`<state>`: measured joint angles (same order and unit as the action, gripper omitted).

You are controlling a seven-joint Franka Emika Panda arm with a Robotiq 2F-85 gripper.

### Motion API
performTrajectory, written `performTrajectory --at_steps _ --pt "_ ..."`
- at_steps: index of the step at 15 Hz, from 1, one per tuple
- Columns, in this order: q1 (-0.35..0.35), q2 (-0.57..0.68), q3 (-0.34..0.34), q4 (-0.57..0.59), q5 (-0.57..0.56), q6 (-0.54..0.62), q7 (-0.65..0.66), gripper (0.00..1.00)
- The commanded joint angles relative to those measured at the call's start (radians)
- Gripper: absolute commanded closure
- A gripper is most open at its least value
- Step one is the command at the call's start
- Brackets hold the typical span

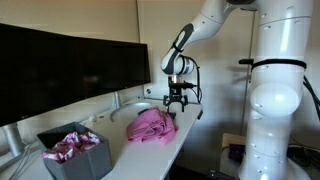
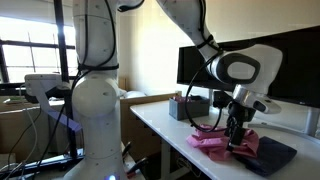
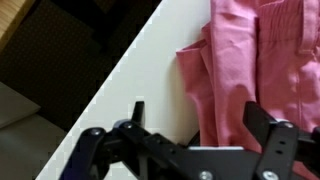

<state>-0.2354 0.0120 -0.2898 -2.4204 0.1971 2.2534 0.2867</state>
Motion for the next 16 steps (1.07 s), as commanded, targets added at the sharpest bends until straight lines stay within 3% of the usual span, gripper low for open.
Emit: performTrajectory --at_steps 1,7,16 --pt "0.002 -0.004 0.024 -0.031 0.048 0.035 -0.052 0.00" --pt "0.076 0.017 0.122 0.027 0.230 0.028 -0.036 0.00" --pt "0.098 0.039 0.146 0.045 0.164 0.104 -0.008 0.00"
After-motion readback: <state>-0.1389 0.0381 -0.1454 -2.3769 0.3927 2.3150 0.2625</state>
